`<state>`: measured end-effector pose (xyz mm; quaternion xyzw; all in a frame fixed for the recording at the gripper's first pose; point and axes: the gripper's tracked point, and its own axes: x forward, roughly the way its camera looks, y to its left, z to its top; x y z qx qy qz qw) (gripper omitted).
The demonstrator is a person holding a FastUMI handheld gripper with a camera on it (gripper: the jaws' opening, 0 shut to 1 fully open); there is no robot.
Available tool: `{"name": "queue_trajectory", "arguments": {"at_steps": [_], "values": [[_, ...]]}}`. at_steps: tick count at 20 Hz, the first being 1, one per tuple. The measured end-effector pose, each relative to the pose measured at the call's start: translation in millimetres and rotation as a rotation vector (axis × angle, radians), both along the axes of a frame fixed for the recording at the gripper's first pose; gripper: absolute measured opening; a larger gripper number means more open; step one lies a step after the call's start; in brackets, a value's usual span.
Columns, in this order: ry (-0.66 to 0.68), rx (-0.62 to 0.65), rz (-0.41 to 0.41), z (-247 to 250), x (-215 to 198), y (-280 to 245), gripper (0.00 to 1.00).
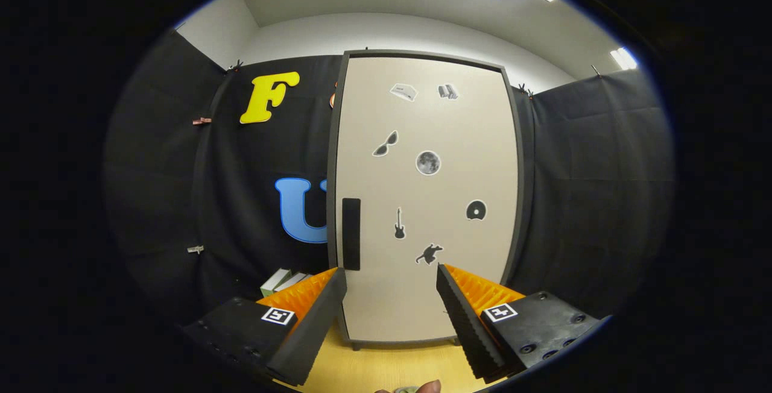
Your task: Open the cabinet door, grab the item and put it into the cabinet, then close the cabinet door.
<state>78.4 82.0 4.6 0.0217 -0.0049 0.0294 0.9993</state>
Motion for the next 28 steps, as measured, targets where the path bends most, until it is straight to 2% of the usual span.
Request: {"name": "queue_trajectory", "arguments": {"at_steps": [5, 10, 15, 16, 18, 19, 21, 22, 23, 24, 25, 27, 28], "values": [[0.014, 0.032, 0.026, -4.9, 62.1, 35.1, 0.97], [0.043, 0.035, 0.011, -25.6, 118.9, 48.1, 0.97], [0.043, 0.044, 0.009, -35.7, 150.8, 58.9, 0.97], [0.042, 0.048, 0.01, -34.2, 156.4, 61.5, 0.89], [0.017, 0.057, 0.009, -25.2, 163.0, 65.7, 0.8], [0.006, 0.049, 0.01, -22.7, 167.6, 68.2, 0.8], [0.003, 0.027, -0.021, -19.5, 170.4, 62.6, 0.52], [0.026, 0.03, -0.03, -24.2, 173.3, 62.8, 0.41], [0.057, 0.039, -0.027, -30.5, 171.8, 64.3, 0.44], [0.032, 0.041, -0.032, -24.0, 172.8, 64.5, 0.35], [0.05, 0.028, -0.037, -26.5, 174.2, 62.9, 0.34], [0.046, -0.01, -0.023, -25.2, 172.1, 63.1, 0.21], [0.052, -0.004, -0.013, -27.5, 170.2, 63.7, 0.2]]}}
